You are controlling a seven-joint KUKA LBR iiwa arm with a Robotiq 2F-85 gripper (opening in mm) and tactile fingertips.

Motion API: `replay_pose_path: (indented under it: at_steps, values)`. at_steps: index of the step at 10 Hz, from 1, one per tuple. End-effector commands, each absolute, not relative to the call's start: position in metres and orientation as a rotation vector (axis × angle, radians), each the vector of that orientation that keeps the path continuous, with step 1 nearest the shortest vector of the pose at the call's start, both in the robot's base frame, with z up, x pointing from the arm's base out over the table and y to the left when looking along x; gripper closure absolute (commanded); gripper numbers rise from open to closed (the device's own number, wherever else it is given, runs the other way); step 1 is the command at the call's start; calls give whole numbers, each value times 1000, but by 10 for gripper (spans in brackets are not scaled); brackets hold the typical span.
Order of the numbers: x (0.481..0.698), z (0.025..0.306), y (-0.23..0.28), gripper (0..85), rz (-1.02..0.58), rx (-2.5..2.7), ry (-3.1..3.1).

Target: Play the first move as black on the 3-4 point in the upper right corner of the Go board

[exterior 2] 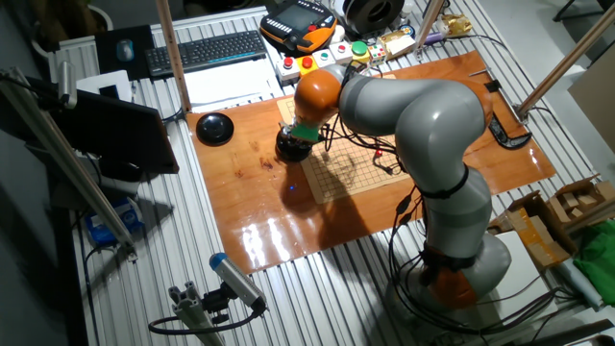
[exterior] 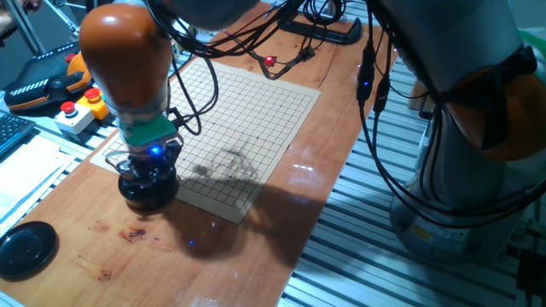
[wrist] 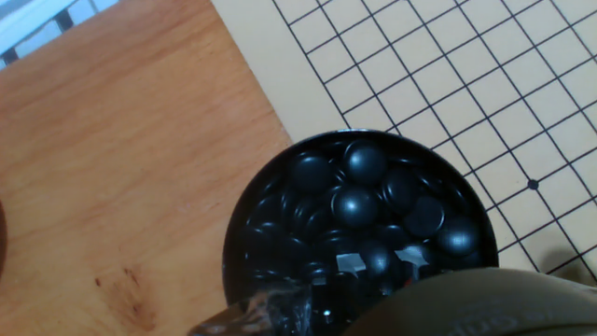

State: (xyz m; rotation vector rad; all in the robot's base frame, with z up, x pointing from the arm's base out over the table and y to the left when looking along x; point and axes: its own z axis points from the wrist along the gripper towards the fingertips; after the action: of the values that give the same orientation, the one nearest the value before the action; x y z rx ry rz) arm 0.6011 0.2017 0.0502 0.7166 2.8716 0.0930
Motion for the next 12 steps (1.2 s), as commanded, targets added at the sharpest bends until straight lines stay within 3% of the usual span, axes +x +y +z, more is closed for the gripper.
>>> replay_pose_path:
  at_steps: [1,6,7,9,12]
  values:
    - [601,50,202,583,91,716,2871]
    - [601,51,203,597,93,719,2866]
    - [601,51,203,630,102,723,2866]
    - [602,50,202,843,107,710,2870]
    - [602,60,196,843,79,682,2897]
